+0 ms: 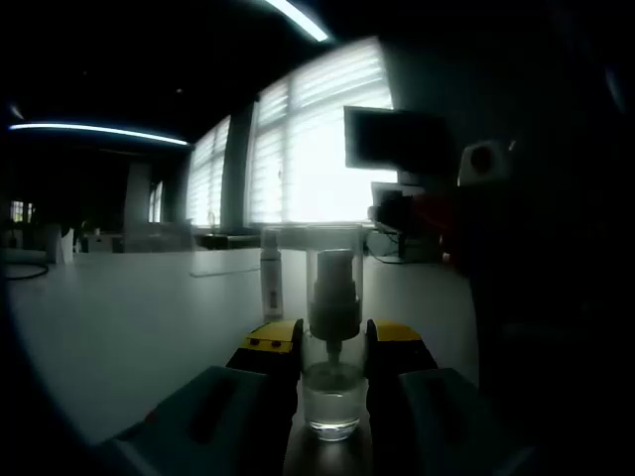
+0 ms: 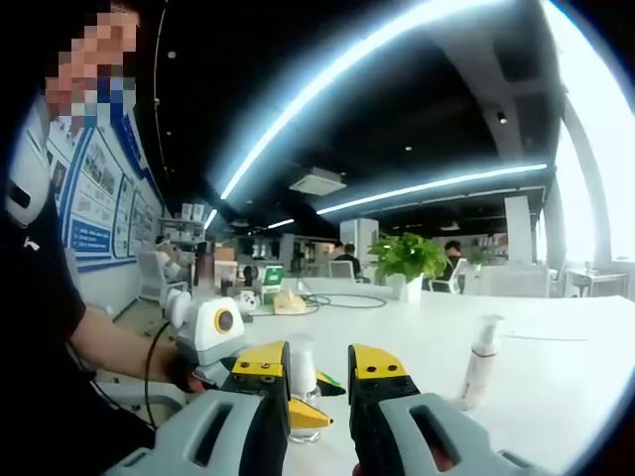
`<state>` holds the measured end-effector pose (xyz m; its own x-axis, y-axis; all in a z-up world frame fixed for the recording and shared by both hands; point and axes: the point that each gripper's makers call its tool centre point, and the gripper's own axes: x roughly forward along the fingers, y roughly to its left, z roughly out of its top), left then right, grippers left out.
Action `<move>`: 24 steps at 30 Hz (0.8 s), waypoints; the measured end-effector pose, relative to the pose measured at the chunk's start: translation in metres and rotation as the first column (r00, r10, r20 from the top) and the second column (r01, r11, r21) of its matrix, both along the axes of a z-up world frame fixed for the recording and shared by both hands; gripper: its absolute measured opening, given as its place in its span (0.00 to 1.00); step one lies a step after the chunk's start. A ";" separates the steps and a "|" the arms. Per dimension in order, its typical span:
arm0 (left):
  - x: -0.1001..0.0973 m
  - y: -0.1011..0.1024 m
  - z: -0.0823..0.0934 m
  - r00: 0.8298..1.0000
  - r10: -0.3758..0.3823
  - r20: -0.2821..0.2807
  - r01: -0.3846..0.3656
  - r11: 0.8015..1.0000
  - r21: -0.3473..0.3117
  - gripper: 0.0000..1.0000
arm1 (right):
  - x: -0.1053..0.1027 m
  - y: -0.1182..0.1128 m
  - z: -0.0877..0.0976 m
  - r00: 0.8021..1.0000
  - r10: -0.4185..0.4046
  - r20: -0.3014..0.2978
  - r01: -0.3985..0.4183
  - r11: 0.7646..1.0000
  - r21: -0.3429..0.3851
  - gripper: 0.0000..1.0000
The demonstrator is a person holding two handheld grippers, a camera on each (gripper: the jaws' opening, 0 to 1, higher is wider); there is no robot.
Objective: Clamp pump bottle remove cover press pump head put on cover
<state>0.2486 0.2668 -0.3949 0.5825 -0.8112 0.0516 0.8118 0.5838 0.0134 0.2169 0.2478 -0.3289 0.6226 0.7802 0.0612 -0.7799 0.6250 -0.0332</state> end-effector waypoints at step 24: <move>0.001 0.000 -0.001 1.000 -0.001 -0.003 0.001 1.000 0.000 0.16 | 0.009 0.028 -0.021 0.999 0.024 -0.044 -0.026 0.998 -0.050 0.18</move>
